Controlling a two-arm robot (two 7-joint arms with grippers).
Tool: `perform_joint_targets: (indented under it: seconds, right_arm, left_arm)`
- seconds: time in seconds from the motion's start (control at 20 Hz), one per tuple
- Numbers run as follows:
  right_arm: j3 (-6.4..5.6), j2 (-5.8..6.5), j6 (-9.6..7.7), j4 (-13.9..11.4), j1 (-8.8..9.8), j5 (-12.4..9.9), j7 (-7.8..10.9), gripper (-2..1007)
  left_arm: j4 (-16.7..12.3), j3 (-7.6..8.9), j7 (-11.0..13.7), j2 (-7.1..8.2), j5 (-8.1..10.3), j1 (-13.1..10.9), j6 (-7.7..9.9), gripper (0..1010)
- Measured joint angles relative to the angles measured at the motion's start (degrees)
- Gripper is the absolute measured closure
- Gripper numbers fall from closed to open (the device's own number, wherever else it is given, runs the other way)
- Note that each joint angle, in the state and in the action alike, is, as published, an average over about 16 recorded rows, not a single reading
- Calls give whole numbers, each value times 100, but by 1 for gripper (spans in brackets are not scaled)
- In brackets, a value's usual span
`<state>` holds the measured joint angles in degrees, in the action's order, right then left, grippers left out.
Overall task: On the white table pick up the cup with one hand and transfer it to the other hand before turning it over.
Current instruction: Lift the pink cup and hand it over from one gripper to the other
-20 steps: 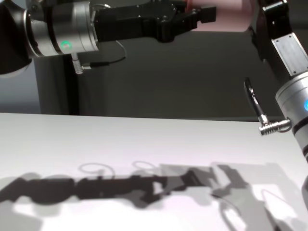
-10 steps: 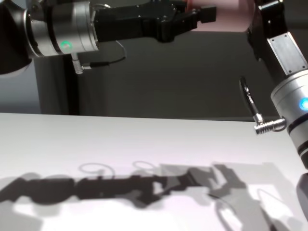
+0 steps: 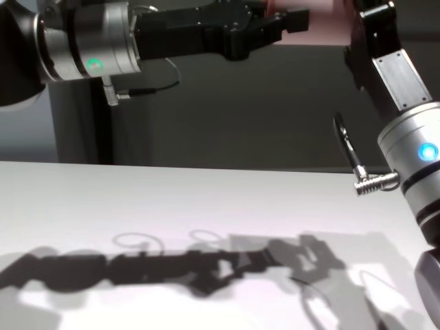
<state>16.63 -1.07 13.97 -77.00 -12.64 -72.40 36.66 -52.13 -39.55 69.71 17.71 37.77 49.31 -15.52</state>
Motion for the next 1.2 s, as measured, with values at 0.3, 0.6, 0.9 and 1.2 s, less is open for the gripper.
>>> perform_joint_targets:
  seconds: [0.3, 0.6, 0.9, 1.2]
  right_arm:
    - [79, 21, 26, 48, -38, -66, 4, 4]
    - [147, 45, 51, 92, -77, -134, 10, 4]
    - [200, 67, 75, 125, -108, -188, 10, 4]
    - [231, 83, 90, 148, -131, -229, 9, 4]
  left_arm:
    - [0, 0, 0, 0, 0, 0, 0, 962]
    - [0, 0, 0, 0, 0, 0, 0, 962]
    - [0, 0, 0, 0, 0, 0, 0, 962]
    - [0, 0, 0, 0, 0, 0, 0, 962]
